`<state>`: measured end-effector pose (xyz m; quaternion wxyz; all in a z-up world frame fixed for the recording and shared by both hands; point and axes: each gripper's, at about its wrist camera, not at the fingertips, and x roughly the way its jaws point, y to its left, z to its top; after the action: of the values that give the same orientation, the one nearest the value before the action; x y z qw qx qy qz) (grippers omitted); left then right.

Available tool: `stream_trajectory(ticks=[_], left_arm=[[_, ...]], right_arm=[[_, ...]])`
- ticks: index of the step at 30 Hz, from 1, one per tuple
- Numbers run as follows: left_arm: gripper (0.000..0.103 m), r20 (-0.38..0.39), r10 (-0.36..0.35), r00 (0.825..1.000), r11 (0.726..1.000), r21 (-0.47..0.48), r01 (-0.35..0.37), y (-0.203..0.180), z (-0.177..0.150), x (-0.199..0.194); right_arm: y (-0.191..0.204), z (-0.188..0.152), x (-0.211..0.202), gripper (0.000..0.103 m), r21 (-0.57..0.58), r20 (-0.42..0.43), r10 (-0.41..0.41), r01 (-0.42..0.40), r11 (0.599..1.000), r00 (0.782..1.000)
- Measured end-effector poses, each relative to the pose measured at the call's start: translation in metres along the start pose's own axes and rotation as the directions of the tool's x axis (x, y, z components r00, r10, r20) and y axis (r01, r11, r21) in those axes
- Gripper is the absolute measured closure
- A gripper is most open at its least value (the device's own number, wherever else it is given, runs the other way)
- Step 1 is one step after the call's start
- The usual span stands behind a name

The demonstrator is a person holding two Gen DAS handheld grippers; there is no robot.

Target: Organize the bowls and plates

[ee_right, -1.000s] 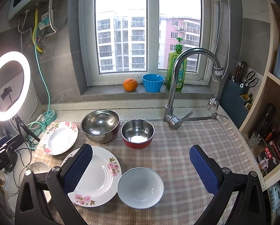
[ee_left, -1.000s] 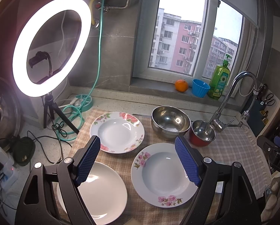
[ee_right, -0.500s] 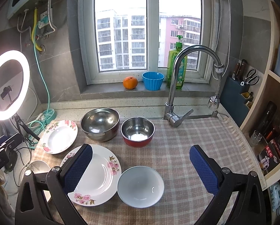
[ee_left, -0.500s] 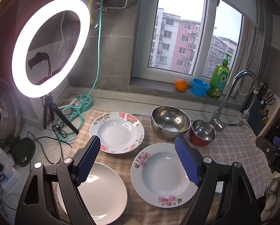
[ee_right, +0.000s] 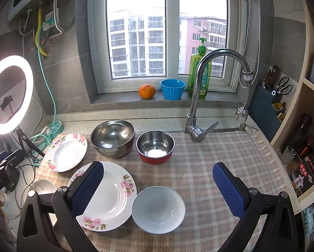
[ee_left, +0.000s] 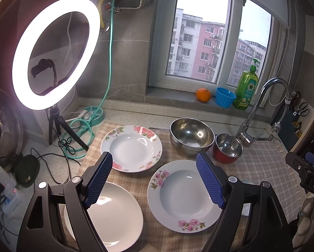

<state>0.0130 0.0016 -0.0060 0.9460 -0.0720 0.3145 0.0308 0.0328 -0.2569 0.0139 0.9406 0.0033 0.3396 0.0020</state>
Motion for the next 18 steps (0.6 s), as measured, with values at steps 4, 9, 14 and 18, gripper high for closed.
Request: stream_trajectory(ticks=[4, 9, 14, 18], left_arm=[[0.021, -0.007, 0.001, 1.000, 1.000, -0.004, -0.001, 0.001, 0.000, 0.003], [0.021, -0.024, 0.005, 1.000, 1.000, -0.017, -0.005, 0.005, -0.003, 0.008], [0.021, -0.037, 0.011, 0.999, 0.999, -0.030, -0.012, 0.007, -0.005, 0.011], [0.021, -0.043, 0.015, 0.999, 0.999, -0.035, -0.017, 0.009, -0.006, 0.012]], right_arm=[[0.002, 0.002, 0.004, 0.000, -0.008, 0.001, 0.002, -0.002, 1.000, 1.000], [0.002, 0.003, 0.008, 0.000, -0.012, 0.001, 0.040, -0.040, 0.999, 0.999], [0.001, 0.002, 0.015, 0.000, -0.005, -0.018, 0.065, -0.065, 0.998, 0.998], [0.002, 0.000, 0.021, 0.000, -0.010, -0.040, 0.084, -0.084, 0.996, 0.996]])
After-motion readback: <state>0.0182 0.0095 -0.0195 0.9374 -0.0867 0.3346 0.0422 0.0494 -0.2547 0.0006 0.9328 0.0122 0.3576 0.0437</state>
